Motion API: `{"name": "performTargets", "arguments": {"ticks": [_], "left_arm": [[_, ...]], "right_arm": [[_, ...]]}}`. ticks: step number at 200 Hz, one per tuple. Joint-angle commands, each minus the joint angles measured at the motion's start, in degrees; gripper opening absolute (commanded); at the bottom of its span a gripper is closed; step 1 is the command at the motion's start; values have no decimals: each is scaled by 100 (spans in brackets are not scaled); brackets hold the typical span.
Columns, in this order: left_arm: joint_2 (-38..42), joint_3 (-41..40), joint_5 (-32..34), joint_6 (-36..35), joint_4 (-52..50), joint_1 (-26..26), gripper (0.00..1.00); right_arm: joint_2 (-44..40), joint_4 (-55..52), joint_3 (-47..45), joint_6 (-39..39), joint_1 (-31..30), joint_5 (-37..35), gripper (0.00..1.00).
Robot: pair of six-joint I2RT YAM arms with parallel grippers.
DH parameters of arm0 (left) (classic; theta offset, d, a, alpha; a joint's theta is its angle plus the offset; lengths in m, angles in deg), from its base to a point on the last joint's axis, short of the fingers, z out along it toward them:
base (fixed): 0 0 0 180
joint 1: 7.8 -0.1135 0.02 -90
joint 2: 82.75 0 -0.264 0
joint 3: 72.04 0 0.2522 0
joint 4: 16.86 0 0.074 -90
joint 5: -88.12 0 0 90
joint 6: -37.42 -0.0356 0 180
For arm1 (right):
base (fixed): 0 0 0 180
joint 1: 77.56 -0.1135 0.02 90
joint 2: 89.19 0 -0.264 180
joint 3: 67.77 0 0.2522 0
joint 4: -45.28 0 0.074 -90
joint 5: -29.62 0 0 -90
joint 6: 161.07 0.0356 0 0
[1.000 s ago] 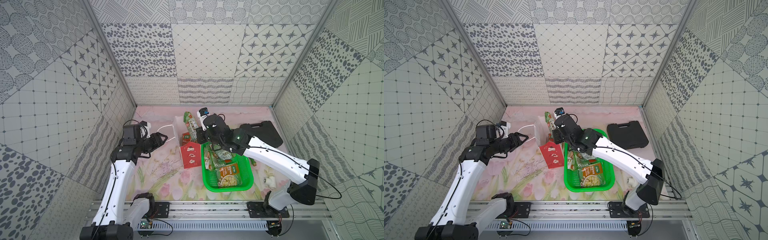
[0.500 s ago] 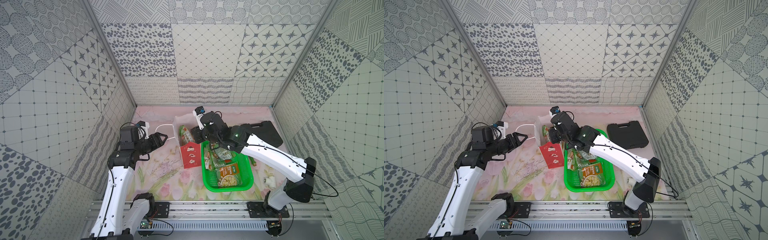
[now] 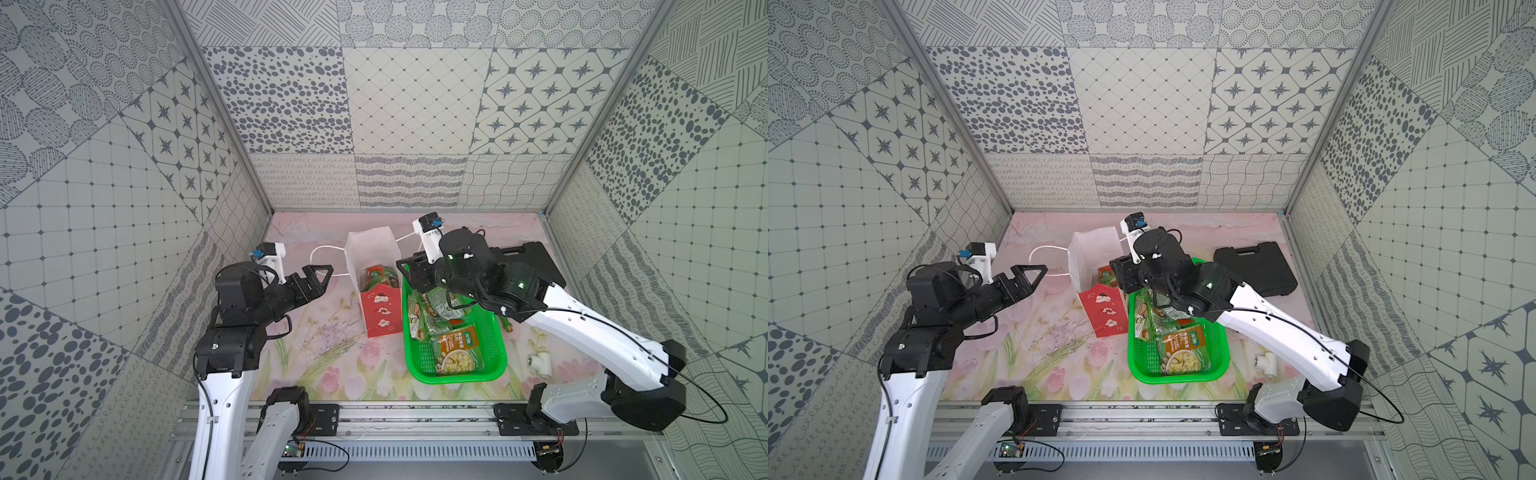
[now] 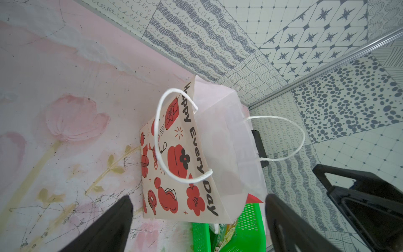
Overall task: Place the condiment packets inside the bag
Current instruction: Pick up the condiment packet from the storage box.
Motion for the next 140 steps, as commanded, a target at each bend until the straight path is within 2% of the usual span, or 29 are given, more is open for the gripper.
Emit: {"name": "performTargets", "arguments": {"ticks": [1,33,81,118,140], "left_arm": [[272,427,-373,10,-342,26,99],[380,582,-900,145,-317,160,99],[303,606,-918,168,-144,686,99],[77,420,-947,318,259,1265,99],[-29,279,-555,341,465,1964,97]], "right_arm": [[-511,173,-449,56,64,-274,59],[-1374,186,-1397,410,591,-109,60],[-2594,227,-2727,878,1793,409,66],[-3116,200,-3381,1009,2580,749,72],[-3220,207,-3597,1037,2939,955,73]]}}
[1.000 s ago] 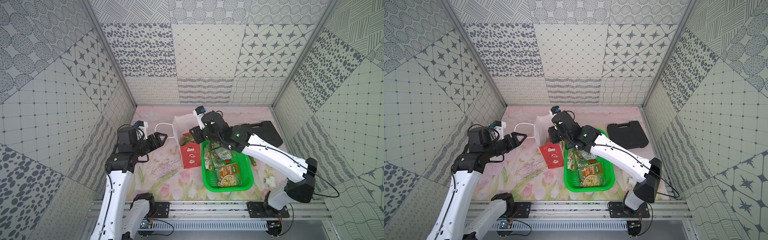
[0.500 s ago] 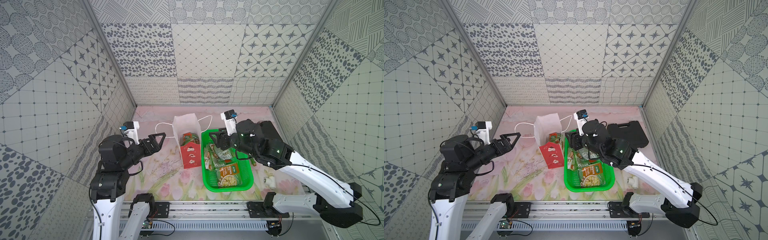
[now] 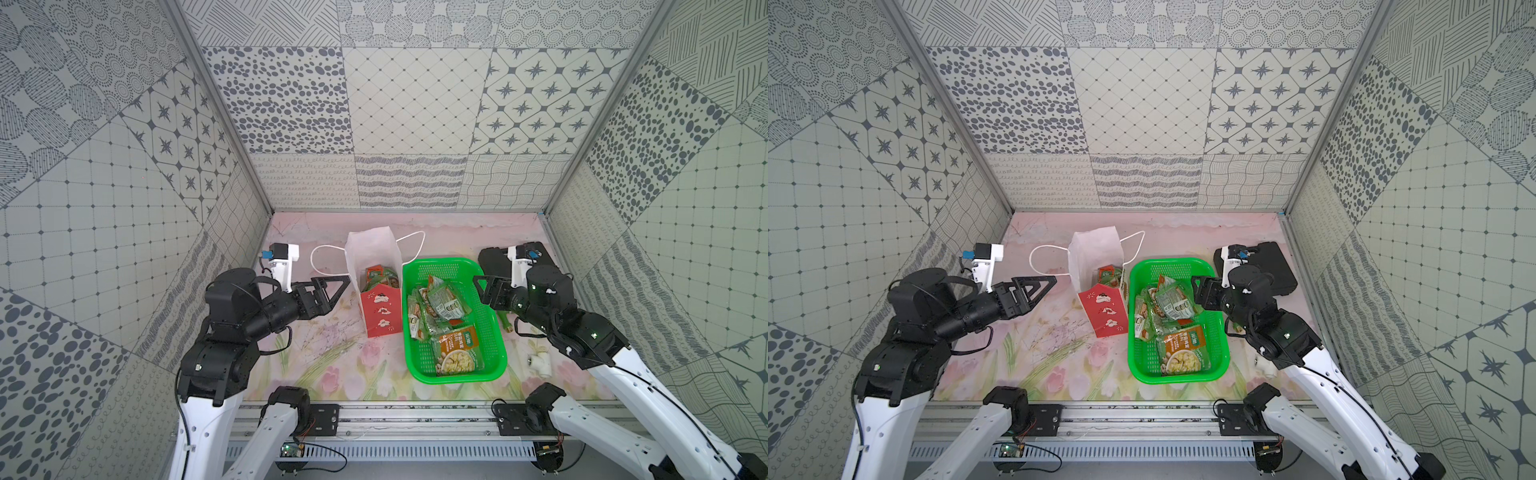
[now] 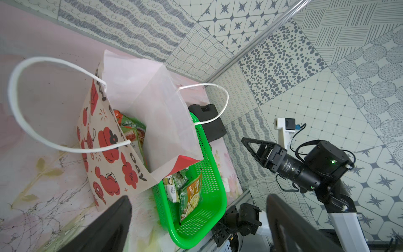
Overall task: Place the condiment packets inside the bag
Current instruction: Pick up the condiment packet from the storage box.
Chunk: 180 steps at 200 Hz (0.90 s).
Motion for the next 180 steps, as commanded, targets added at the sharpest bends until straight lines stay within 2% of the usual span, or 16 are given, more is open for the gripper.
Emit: {"name": "performTargets", "arguments": {"ticks": [1,60,84,94,115,180], "left_arm": [[-162,-152,168,113,584,824,97],[-897,127,2061,-403,569,3576,90],[-1476,304,2518,-628,480,4435,84],[-1723,354,2555,-682,442,4632,78],[-2185,402,2436,-716,422,4876,73],[-3430,520,2500,-643,494,5325,65]], "right_arm": [[-124,168,-209,128,311,363,73],[-72,168,-489,75,901,785,84],[-74,169,-623,71,1131,955,92],[-101,171,-678,76,1245,1051,96],[-181,170,-794,61,1404,1216,97],[-376,171,-1012,62,1759,1527,97]]}}
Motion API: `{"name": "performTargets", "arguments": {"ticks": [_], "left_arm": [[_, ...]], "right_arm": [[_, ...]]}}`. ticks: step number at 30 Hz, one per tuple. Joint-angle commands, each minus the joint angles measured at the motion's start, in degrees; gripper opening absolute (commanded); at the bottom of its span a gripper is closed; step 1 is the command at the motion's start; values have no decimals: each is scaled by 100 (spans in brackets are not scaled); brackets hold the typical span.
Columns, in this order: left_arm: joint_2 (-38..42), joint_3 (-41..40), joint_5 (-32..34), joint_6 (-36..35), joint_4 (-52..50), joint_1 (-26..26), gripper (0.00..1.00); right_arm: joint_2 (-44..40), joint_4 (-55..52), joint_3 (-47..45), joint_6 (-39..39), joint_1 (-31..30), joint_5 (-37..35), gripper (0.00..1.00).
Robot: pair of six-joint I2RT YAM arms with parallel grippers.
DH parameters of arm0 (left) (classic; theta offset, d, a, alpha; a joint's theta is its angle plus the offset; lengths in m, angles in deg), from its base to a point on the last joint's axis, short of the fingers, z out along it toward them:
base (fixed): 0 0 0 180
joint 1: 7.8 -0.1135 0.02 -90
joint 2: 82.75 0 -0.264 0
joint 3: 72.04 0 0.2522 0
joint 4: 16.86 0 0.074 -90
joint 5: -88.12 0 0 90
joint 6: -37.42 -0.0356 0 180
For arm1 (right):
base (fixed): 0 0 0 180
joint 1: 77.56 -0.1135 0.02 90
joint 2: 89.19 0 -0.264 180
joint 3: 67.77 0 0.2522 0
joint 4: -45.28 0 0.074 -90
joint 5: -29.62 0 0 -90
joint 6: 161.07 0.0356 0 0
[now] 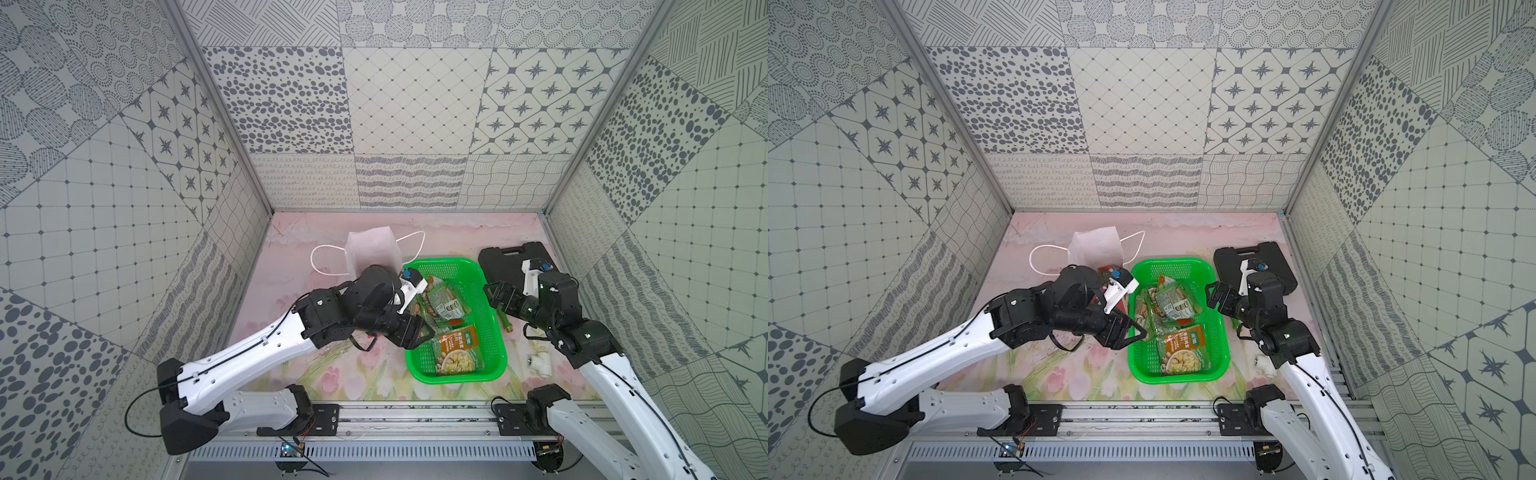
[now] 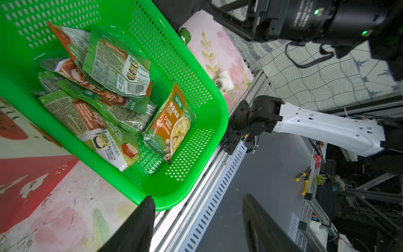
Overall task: Place the condiment packets inside the bag
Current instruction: Pick up the condiment packet from the storage box.
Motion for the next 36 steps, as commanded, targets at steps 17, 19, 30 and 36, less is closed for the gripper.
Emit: {"name": "performTargets", "arguments": {"ticks": [17,19,30,36], "left_arm": [[-2699,658,300,-550,531,251,69],[-2968,856,281,-679,470,251,70],[-3988,1380,-399,-945,287,-45,67],[-4195,1427,-854,-1004,94,-70,66]], "right_arm": [[-517,-22,-322,183,201,9,97],[-535,-91,-325,330,201,-154,97],[-706,-95,-471,498,211,-140,97],[-678,-98,-491,435,211,-117,97]]}}
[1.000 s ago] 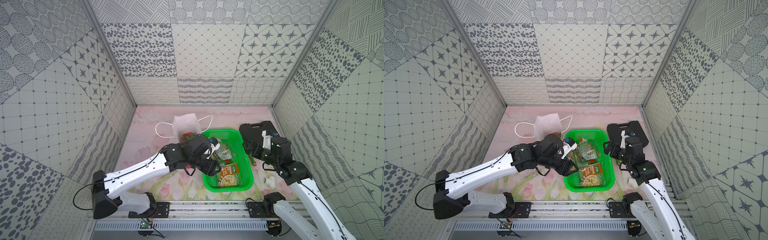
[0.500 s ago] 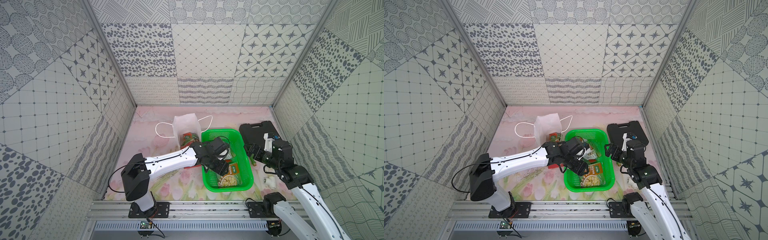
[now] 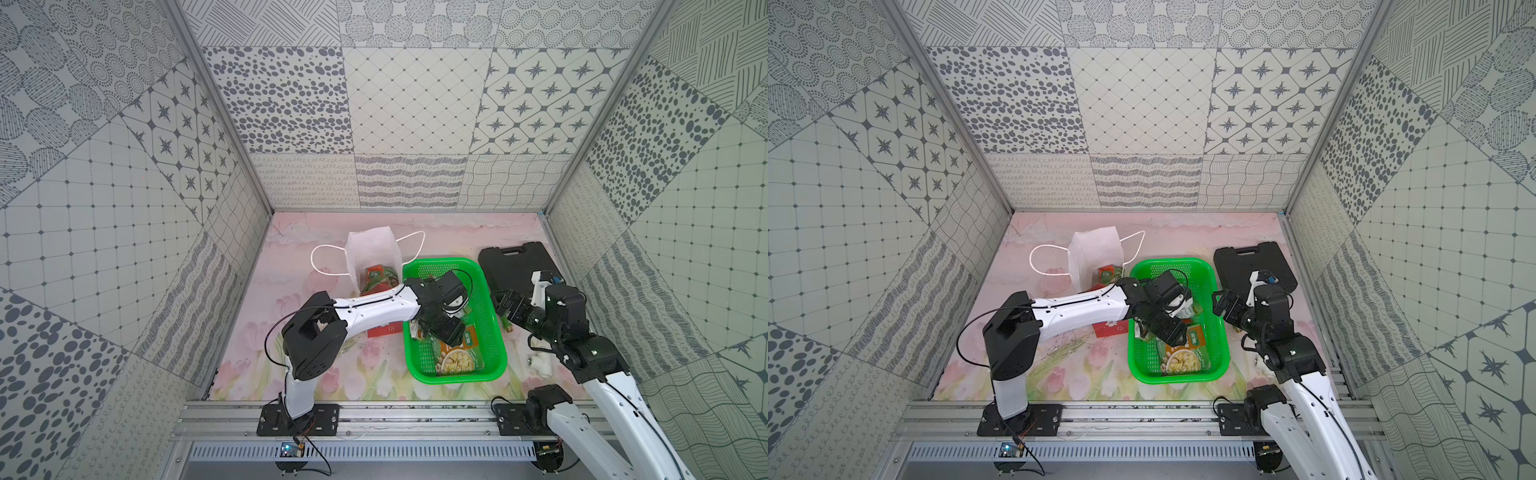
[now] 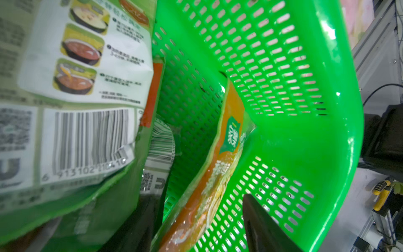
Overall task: Place the condiment packets inside the bag
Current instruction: Pick up the condiment packet from the storage box.
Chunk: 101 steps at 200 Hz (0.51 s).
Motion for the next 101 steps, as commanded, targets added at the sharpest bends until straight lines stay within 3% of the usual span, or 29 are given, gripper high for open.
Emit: {"name": "performTargets", "arguments": {"ticks": [1,55,101], "left_arm": [[-67,14,-670,-247,-247,-42,66],[580,-582,-1183,-34,-25,81,52],[927,-954,-1167,101,90,151,42]], "right_arm": [[-44,127,-71,-20,21,-5,97],[-6,154,-92,-27,21,58,97],[8,234,-189,24,21,130,97]]}}
